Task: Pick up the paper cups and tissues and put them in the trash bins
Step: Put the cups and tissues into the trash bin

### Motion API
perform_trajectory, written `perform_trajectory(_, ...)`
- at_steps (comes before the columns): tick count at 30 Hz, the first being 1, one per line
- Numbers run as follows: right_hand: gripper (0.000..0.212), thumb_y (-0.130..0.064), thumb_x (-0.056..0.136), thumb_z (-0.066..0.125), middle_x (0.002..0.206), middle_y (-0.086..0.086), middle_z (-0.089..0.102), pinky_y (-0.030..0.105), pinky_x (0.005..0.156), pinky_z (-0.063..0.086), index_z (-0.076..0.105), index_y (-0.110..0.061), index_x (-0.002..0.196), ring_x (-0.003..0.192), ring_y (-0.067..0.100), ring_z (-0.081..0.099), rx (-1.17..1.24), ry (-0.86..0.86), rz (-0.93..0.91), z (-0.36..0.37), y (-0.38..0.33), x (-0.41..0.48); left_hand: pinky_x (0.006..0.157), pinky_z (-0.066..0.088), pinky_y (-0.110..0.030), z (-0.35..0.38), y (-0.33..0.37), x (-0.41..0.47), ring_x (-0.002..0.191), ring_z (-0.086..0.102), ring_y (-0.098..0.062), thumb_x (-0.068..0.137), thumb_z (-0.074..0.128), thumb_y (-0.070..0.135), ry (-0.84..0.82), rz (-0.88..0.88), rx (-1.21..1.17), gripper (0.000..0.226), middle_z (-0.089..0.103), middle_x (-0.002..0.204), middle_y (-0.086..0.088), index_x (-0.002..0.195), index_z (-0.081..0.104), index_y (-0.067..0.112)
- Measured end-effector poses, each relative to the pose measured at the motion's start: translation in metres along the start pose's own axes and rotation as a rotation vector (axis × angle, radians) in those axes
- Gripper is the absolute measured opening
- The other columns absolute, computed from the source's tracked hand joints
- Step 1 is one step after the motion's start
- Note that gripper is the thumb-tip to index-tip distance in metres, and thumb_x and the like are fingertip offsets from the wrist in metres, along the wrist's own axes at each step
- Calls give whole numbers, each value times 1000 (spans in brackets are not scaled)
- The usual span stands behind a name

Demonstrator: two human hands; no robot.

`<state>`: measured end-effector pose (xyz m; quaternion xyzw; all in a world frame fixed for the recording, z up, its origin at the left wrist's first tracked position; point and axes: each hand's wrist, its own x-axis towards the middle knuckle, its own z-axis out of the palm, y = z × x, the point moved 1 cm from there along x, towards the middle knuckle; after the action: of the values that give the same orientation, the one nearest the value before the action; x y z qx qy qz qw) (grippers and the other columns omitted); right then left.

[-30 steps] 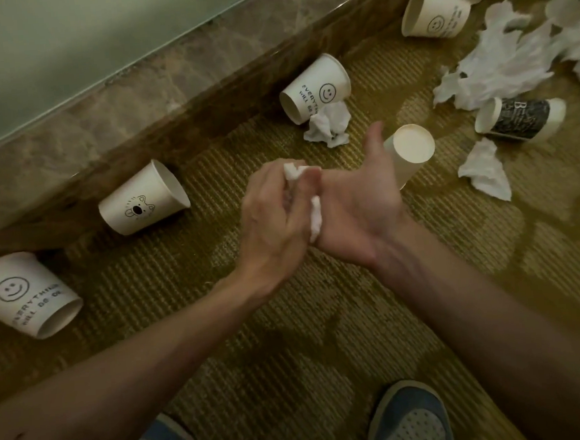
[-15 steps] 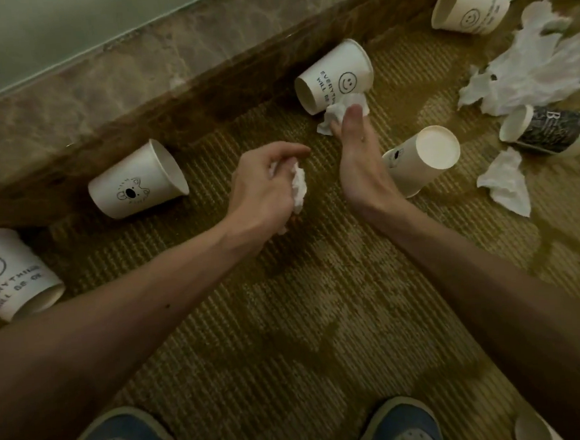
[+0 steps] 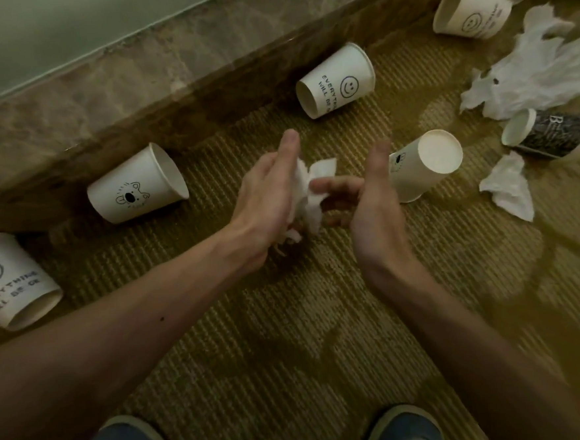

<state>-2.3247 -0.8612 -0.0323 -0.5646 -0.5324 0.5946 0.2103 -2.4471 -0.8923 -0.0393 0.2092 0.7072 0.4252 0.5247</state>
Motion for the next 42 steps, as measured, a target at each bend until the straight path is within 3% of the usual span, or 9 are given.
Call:
perform_trajectory(3, 87, -77, 88, 11, 74, 4, 75, 38, 74, 55, 76, -19, 79, 76, 13, 73, 104, -67, 23, -5, -2, -7, 80, 58, -47, 16, 3, -10, 97, 69, -19, 83, 31, 83, -136, 24, 17, 73, 67, 118, 1, 131, 56, 35)
perform_trajectory(11, 92, -71, 92, 13, 79, 18, 74, 33, 60, 59, 77, -5, 83, 75, 26, 74, 185, -178, 74, -55, -2, -12, 47, 49, -31, 57, -1, -23, 66, 73, -29, 94, 56, 51, -203, 169, -12, 43, 75, 74, -7, 84, 74, 13)
perform_trajectory(19, 85, -70, 94, 16, 51, 11, 65, 21, 38, 43, 66, -12, 59, 41, 21, 60, -8, 370, 83, -113, 9, -3, 37, 42, -21, 94, 8, -25, 41, 59, -7, 95, 58, 43, -221, 230, 166, 33, 63, 51, 6, 77, 71, 17)
perform_trajectory(23, 62, -59, 99, 20, 67, 0, 65, 31, 62, 42, 59, -23, 65, 63, 16, 58, -242, 697, 108, -168, 26, 14, 37, 39, -18, 93, 6, -23, 42, 55, 0, 95, 60, 38, -230, 203, 191, 17, 62, 61, 8, 87, 68, 26)
perform_trajectory(27, 60, -51, 103, 15, 134, 3, 52, 39, 97, 41, 64, -21, 121, 115, 15, 52, -558, 454, 48, -188, 44, 42, 39, 44, -20, 94, 7, -23, 47, 60, -3, 96, 59, 36, -257, 158, 144, 20, 66, 81, 0, 115, 60, 31)
perform_trajectory(29, 62, -50, 104, 13, 145, 9, 45, 44, 111, 31, 54, -16, 135, 131, 25, 42, -649, 349, 70, -189, 46, 51, 41, 47, -22, 94, 9, -23, 49, 62, -5, 96, 59, 36, -261, 152, 128, 24, 67, 83, -2, 120, 57, 32)
perform_trajectory(34, 72, -52, 103, 18, 88, 13, 66, 39, 73, 46, 69, -3, 93, 75, 23, 56, -596, 443, 66, -190, 44, 48, 41, 47, -22, 87, 8, -24, 51, 64, -6, 97, 59, 33, -271, 149, 95, 24, 68, 85, -3, 120, 57, 32)
perform_trajectory(37, 78, -59, 100, 18, 74, 15, 72, 45, 81, 55, 69, -8, 72, 73, 29, 69, -304, 317, 140, -182, 41, 27, 43, 47, -20, 86, 0, -27, 55, 67, -6, 97, 57, 36, -284, 140, 122, 33, 66, 100, 0, 129, 55, 32)
perform_trajectory(42, 68, -59, 98, 30, 69, 11, 71, 38, 61, 58, 64, -4, 78, 69, 34, 71, 120, 75, 269, -150, 31, -23, 49, 51, -20, 99, -15, -44, 67, 71, -7, 99, 46, 49, -397, 90, 151, 40, 55, 128, 8, 139, 42, 46)
